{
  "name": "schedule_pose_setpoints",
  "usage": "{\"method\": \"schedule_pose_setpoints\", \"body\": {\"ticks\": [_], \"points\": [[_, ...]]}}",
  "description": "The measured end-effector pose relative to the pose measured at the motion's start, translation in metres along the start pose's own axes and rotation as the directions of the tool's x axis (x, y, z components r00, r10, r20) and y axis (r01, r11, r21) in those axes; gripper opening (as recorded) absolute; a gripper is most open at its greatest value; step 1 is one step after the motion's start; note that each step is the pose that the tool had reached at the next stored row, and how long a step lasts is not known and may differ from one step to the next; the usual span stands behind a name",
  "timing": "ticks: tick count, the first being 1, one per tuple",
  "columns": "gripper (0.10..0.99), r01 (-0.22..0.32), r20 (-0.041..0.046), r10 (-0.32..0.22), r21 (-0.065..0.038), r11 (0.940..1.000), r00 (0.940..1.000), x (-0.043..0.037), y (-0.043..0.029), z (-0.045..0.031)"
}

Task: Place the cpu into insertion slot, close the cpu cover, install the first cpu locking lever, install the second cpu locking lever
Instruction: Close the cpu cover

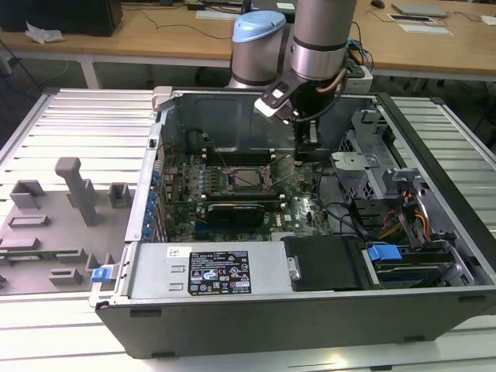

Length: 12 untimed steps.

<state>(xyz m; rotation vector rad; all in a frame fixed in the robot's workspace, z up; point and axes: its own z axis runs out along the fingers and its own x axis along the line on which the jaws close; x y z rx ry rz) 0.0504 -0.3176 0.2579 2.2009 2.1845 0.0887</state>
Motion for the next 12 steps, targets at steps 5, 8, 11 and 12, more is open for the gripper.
{"method": "schedule_pose_setpoints", "body": {"ticks": [5,8,11,12], "points": [[0.106,0.000,-0.0002,0.000,0.000,1.0000,1.0000,0.0000,0.0016,0.0061],[0.106,0.000,-0.0001,0.000,0.000,1.0000,1.0000,-0.0001,0.0026,0.0084],[0.106,0.000,-0.0001,0.000,0.000,1.0000,1.0000,-0.0001,0.0023,0.0141],[0.106,0.000,-0.0001,0.000,0.000,1.0000,1.0000,-0.0002,0.0022,0.0150]]}}
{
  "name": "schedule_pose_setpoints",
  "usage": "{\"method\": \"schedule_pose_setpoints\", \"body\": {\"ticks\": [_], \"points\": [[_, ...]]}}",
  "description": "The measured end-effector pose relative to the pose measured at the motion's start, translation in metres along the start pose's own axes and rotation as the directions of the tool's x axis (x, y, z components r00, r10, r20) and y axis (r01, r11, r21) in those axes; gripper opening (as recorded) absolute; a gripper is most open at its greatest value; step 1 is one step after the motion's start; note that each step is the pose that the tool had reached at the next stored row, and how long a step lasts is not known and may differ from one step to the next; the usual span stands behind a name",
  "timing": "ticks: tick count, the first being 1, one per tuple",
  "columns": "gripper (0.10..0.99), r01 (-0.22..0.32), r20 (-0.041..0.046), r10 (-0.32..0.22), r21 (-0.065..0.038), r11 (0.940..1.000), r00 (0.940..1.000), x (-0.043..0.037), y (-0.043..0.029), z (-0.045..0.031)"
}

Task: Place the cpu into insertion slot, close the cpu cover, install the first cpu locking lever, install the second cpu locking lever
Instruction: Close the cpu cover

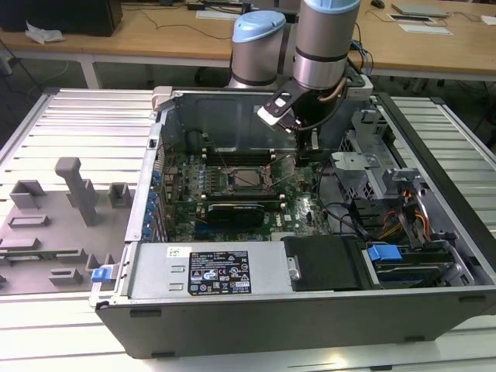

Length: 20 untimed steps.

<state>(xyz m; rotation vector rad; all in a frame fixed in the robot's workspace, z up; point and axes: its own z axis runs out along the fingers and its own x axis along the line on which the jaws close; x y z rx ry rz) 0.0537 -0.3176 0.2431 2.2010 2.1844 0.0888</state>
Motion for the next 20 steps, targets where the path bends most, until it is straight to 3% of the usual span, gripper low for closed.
{"method": "schedule_pose_setpoints", "body": {"ticks": [3,4,5,6,7,10,15,20], "points": [[0.106,0.000,0.0001,0.000,0.000,1.0000,1.0000,0.0000,0.0000,0.0001],[0.106,0.000,0.0000,0.000,0.008,1.0000,1.0000,0.0000,0.0002,0.0002],[0.106,-0.001,0.0006,0.001,0.059,0.9982,1.0000,0.0000,0.0014,0.0004],[0.106,-0.001,0.0008,0.001,0.088,0.9961,1.0000,0.0000,0.0021,0.0006],[0.106,-0.001,0.0010,0.001,0.110,0.9939,1.0000,0.0000,0.0027,0.0007],[0.106,-0.002,0.0022,0.001,0.110,0.9940,1.0000,0.0000,0.0005,0.0006],[0.106,-0.001,0.0022,0.001,0.100,0.9950,1.0000,-0.0001,-0.0128,-0.0004],[0.106,-0.001,0.0018,0.001,0.083,0.9966,1.0000,-0.0002,-0.0280,-0.0014]]}}
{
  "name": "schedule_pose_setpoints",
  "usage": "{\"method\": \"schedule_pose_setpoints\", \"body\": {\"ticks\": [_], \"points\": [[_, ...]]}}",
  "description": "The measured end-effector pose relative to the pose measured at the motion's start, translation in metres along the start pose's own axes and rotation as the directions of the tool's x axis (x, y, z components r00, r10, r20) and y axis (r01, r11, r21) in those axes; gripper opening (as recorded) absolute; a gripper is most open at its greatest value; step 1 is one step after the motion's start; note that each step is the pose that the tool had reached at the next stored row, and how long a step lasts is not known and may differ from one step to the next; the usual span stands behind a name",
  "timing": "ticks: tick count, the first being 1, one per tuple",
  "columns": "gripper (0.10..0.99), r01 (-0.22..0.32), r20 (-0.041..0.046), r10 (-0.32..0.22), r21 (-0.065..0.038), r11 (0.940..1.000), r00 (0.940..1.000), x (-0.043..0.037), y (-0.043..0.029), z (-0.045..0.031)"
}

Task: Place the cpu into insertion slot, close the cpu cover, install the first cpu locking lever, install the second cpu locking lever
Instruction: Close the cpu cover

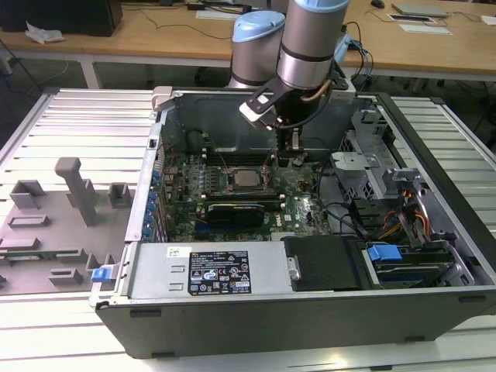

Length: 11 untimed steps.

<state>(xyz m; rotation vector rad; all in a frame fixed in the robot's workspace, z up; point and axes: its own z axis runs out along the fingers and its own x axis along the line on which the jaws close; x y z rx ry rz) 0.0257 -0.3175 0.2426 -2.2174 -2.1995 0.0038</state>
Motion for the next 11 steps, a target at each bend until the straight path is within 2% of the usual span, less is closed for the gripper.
{"method": "schedule_pose_setpoints", "body": {"ticks": [6,11], "points": [[0.106,0.000,-0.0003,0.000,-0.011,0.9999,1.0000,-0.0001,-0.0153,0.0003],[0.106,0.000,-0.0005,0.000,-0.014,0.9999,1.0000,-0.0001,-0.0191,0.0004]]}}
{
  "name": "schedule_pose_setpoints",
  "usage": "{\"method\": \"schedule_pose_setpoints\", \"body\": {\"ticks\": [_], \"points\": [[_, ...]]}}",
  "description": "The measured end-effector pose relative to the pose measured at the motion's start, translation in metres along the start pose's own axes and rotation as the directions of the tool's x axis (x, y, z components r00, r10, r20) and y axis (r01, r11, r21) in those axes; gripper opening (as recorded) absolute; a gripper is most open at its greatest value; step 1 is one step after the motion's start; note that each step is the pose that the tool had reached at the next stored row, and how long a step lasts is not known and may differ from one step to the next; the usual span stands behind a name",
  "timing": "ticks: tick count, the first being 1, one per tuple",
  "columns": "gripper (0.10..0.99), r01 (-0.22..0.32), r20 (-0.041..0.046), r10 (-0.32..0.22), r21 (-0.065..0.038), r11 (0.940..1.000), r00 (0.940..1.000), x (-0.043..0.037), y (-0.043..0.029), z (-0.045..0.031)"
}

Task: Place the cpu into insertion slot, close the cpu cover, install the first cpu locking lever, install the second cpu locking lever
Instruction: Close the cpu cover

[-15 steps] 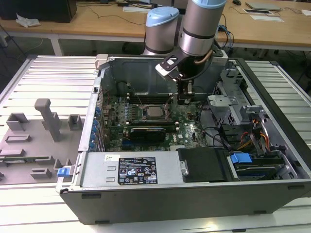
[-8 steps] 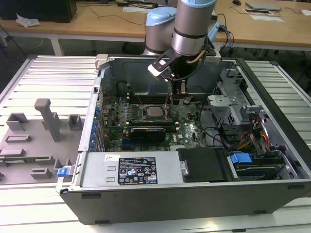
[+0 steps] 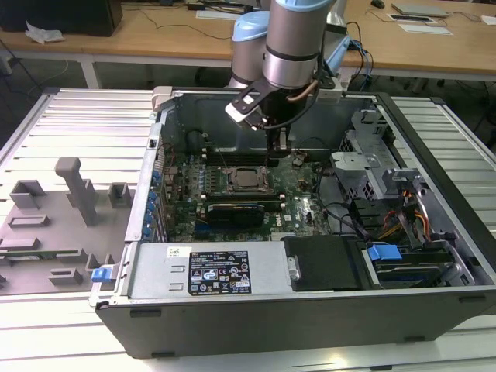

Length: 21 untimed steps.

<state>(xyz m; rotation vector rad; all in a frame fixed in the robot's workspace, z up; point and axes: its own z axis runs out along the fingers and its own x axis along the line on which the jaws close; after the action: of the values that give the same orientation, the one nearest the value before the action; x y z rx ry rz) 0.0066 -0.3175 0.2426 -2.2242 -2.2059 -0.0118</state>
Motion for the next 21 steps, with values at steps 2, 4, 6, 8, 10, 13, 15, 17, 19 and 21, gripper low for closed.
{"method": "schedule_pose_setpoints", "body": {"ticks": [2,4,6,8,10,13,15,17,19,21], "points": [[0.106,0.000,-0.0001,0.000,-0.007,1.0000,1.0000,0.0000,-0.0039,0.0002],[0.106,0.000,-0.0003,0.000,-0.019,0.9998,1.0000,-0.0001,-0.0138,0.0016],[0.106,0.000,-0.0002,0.000,-0.025,0.9997,1.0000,-0.0004,-0.0217,0.0042],[0.106,0.000,-0.0002,0.000,-0.027,0.9996,1.0000,-0.0009,-0.0258,0.0058],[0.106,0.000,-0.0001,0.000,-0.028,0.9996,1.0000,-0.0016,-0.0308,0.0073],[0.106,0.000,-0.0002,0.000,-0.029,0.9996,1.0000,-0.0023,-0.0375,0.0091],[0.106,0.000,-0.0003,0.000,-0.029,0.9996,1.0000,-0.0027,-0.0424,0.0100],[0.106,0.000,-0.0004,0.000,-0.029,0.9996,1.0000,-0.0028,-0.0460,0.0105],[0.106,0.000,-0.0002,0.000,-0.030,0.9996,1.0000,-0.0028,-0.0474,0.0105],[0.106,0.000,-0.0002,0.000,-0.030,0.9996,1.0000,-0.0029,-0.0475,0.0105]]}}
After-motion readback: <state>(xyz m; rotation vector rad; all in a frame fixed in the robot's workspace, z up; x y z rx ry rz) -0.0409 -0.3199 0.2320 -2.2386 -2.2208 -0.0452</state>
